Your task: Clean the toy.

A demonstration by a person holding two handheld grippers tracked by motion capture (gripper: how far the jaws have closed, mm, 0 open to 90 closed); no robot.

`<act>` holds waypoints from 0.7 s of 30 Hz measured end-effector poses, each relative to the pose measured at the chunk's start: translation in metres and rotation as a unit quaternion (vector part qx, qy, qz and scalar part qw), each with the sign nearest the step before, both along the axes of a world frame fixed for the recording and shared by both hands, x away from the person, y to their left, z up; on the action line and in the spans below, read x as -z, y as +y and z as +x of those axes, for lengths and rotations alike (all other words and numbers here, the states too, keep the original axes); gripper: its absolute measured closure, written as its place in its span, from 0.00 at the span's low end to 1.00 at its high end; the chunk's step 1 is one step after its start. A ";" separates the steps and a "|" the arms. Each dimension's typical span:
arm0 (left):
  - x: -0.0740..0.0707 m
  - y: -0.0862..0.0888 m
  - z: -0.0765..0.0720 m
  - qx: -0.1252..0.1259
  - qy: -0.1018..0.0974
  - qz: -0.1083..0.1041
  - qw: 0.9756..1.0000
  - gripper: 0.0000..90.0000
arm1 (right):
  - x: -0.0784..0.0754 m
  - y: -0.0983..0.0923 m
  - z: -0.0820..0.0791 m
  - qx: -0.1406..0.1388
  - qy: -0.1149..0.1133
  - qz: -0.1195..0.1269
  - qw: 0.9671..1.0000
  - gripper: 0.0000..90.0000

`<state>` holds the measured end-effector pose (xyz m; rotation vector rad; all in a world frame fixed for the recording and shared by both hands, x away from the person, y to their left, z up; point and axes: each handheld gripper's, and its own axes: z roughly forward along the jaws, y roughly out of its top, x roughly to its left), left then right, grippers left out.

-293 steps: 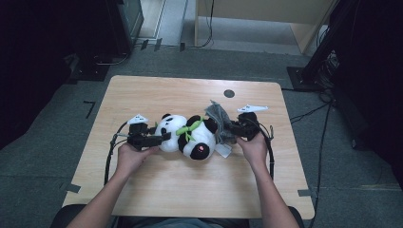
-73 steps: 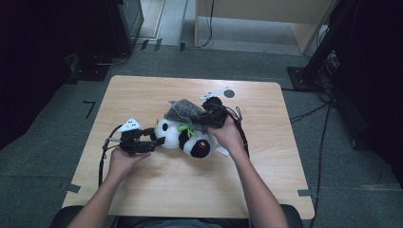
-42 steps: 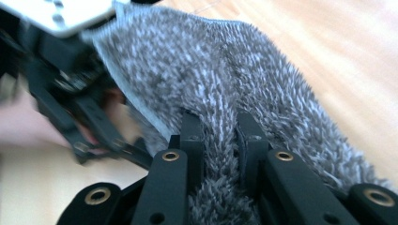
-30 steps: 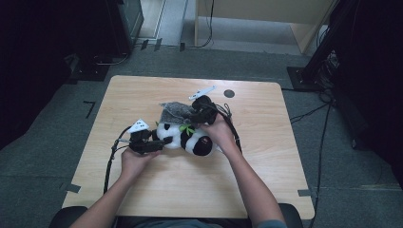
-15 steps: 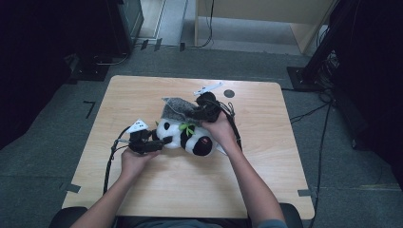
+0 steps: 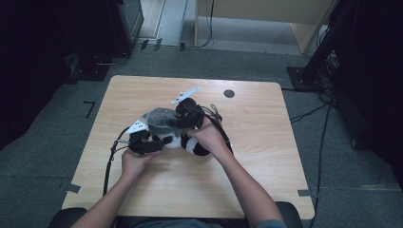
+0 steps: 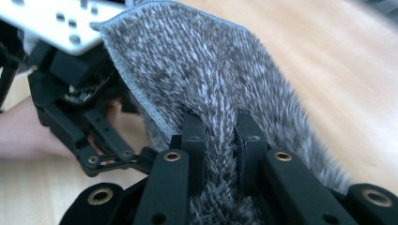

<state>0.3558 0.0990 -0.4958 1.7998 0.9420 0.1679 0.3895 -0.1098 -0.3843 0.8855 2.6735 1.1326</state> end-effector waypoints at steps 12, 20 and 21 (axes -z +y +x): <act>0.002 -0.001 0.000 -0.005 0.011 0.013 1.000 0.38 | 0.018 -0.013 0.018 -0.001 0.023 0.026 0.999 0.87; 0.002 0.000 0.001 -0.001 0.016 0.008 1.000 0.37 | 0.030 -0.052 0.038 0.075 0.033 0.025 0.996 0.87; 0.002 0.000 0.002 -0.001 0.017 0.006 1.000 0.37 | 0.033 -0.056 0.040 0.082 0.039 0.031 0.995 0.87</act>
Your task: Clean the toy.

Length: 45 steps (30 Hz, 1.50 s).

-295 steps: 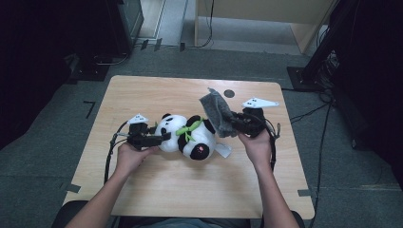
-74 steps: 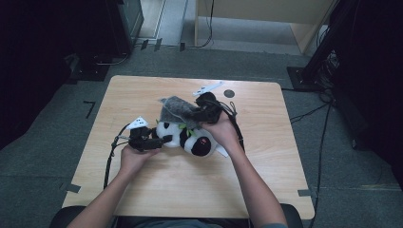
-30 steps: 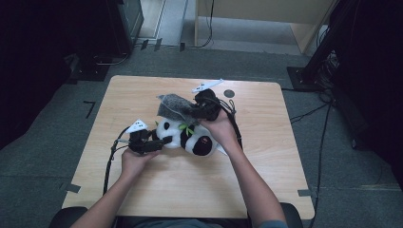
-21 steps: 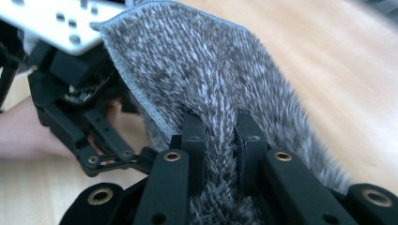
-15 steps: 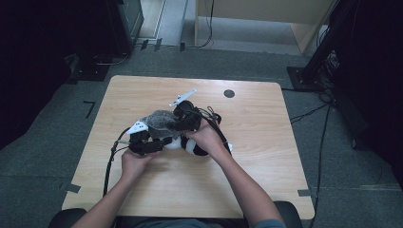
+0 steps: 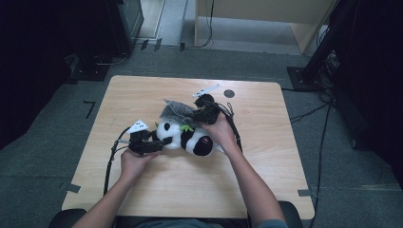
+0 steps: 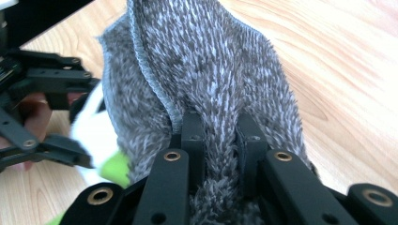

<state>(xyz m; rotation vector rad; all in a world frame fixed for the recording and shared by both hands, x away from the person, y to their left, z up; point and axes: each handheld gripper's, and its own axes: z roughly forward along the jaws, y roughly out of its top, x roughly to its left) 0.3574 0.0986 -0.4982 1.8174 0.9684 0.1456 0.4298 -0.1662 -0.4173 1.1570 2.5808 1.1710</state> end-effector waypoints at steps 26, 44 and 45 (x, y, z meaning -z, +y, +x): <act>0.000 0.002 0.000 0.002 -0.005 -0.001 1.000 0.36 | -0.032 0.046 -0.047 -0.085 -0.079 -0.048 0.992 0.87; 0.000 0.001 0.001 0.000 -0.001 -0.001 1.000 0.36 | -0.011 0.030 -0.021 -0.094 -0.008 0.028 0.995 0.85; 0.000 0.001 0.001 0.000 -0.002 -0.001 1.000 0.36 | -0.011 0.027 -0.019 -0.090 0.001 0.035 0.995 0.85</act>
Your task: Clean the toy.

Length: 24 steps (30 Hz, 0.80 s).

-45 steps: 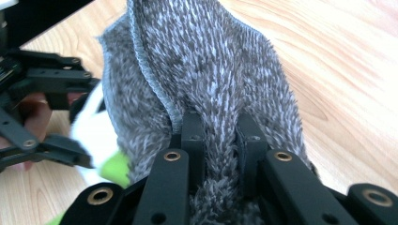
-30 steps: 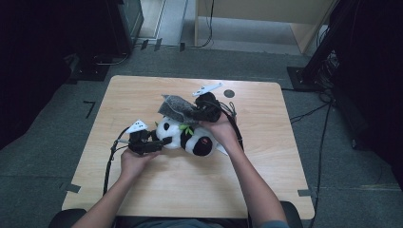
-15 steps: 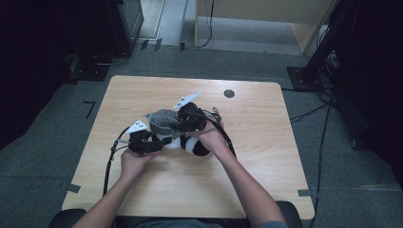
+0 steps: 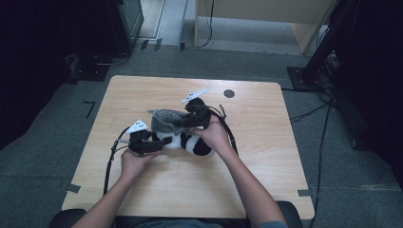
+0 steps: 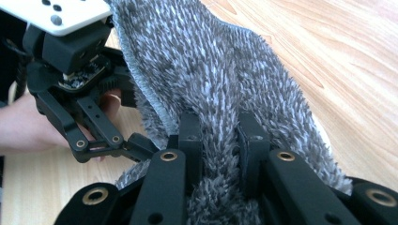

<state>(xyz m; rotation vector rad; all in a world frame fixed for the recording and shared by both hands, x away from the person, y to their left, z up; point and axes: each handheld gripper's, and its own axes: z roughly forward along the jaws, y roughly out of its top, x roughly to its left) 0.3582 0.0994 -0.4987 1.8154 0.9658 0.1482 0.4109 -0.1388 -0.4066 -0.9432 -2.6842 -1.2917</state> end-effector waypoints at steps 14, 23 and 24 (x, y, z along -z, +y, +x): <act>0.000 -0.001 -0.001 0.001 -0.001 0.001 1.000 0.36 | 0.008 -0.038 0.019 0.067 -0.011 -0.017 0.998 0.83; 0.000 0.000 -0.001 0.000 0.001 0.005 1.000 0.36 | -0.005 -0.044 0.015 0.080 -0.003 0.001 0.997 0.83; 0.000 0.000 0.000 0.000 0.001 0.005 1.000 0.36 | -0.008 -0.044 0.012 0.079 -0.016 -0.004 0.997 0.83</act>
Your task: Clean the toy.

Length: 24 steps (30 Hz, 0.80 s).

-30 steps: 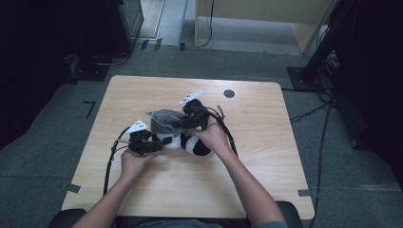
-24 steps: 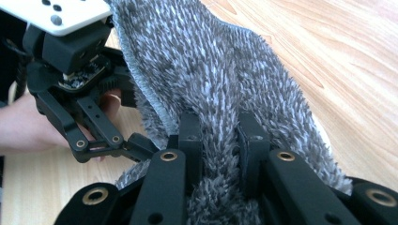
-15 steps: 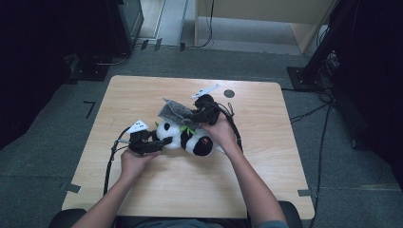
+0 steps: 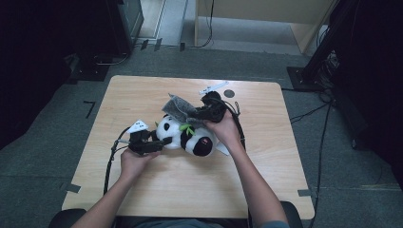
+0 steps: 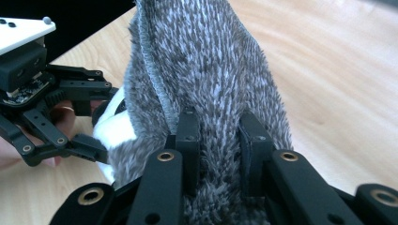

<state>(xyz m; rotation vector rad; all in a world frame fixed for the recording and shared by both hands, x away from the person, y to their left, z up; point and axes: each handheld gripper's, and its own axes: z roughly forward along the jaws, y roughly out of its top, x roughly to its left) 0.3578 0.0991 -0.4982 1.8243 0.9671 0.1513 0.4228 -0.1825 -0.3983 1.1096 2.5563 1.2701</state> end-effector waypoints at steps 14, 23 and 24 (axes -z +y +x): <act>-0.004 0.000 0.003 0.000 0.013 0.001 1.000 0.37 | -0.044 -0.018 -0.042 -0.007 -0.066 -0.032 0.997 0.83; -0.008 -0.001 0.006 0.002 0.024 0.005 1.000 0.37 | -0.047 -0.068 -0.062 0.015 -0.072 -0.019 0.997 0.83; -0.008 -0.002 0.006 0.002 0.024 0.005 1.000 0.37 | -0.044 -0.069 -0.064 0.009 -0.073 -0.021 0.997 0.83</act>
